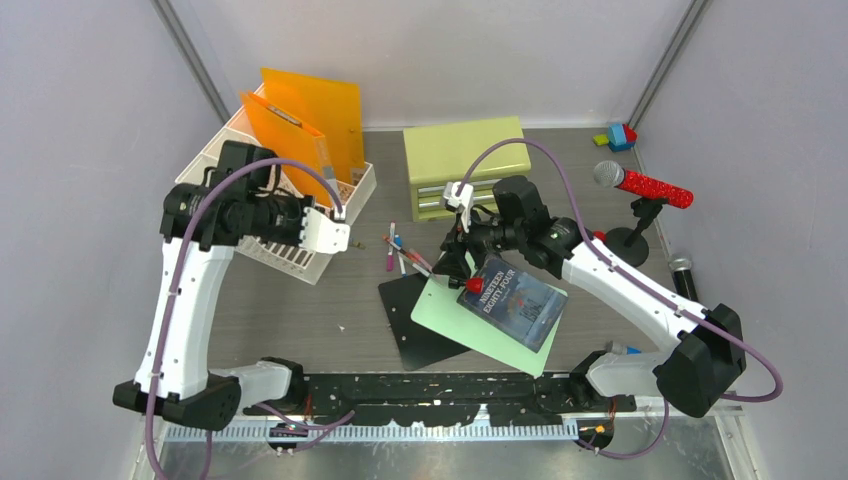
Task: Organize the desk
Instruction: Pick up the book at the corner of the board, then place the book in the storage box.
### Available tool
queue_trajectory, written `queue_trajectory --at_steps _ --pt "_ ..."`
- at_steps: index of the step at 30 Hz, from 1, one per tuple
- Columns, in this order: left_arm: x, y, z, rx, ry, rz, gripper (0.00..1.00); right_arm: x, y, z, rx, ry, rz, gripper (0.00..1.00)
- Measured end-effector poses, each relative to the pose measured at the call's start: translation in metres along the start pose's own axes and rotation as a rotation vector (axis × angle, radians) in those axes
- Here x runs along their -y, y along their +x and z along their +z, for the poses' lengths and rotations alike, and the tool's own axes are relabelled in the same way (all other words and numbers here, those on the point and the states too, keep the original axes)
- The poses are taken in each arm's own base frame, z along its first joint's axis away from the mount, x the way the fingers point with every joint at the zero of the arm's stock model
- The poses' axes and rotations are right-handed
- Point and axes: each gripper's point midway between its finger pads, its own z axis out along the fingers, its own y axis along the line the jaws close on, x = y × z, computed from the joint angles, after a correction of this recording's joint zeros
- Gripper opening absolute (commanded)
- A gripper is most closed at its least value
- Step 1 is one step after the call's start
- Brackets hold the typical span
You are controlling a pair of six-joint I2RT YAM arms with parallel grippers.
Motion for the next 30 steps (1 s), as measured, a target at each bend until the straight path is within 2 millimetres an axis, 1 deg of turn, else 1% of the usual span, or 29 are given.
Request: queue_trajectory --at_steps 4,10,13,17,21,25,30 --pt "-0.017 0.020 0.007 -0.096 0.038 0.060 0.00 0.001 0.003 0.000 -0.005 0.002 -0.004 0.64" --pt "-0.049 0.046 0.030 -0.185 0.094 0.093 0.00 0.003 0.006 0.000 -0.010 0.005 -0.009 0.64" --pt "-0.056 0.056 0.036 -0.209 0.113 0.097 0.00 0.003 0.007 0.000 -0.011 0.006 -0.010 0.64" --pt "-0.066 0.069 0.036 -0.233 0.112 0.084 0.00 0.004 0.007 -0.001 -0.008 0.009 -0.012 0.64" --pt "-0.073 0.082 0.034 -0.251 0.103 0.060 0.00 0.005 0.007 -0.001 -0.007 0.011 -0.015 0.64" --pt "-0.072 0.095 0.035 -0.253 0.108 0.023 0.00 0.005 0.008 -0.001 -0.007 0.010 -0.015 0.64" --pt "-0.072 0.101 0.034 -0.247 0.110 0.015 0.00 0.005 0.008 -0.001 -0.007 0.010 -0.018 0.64"
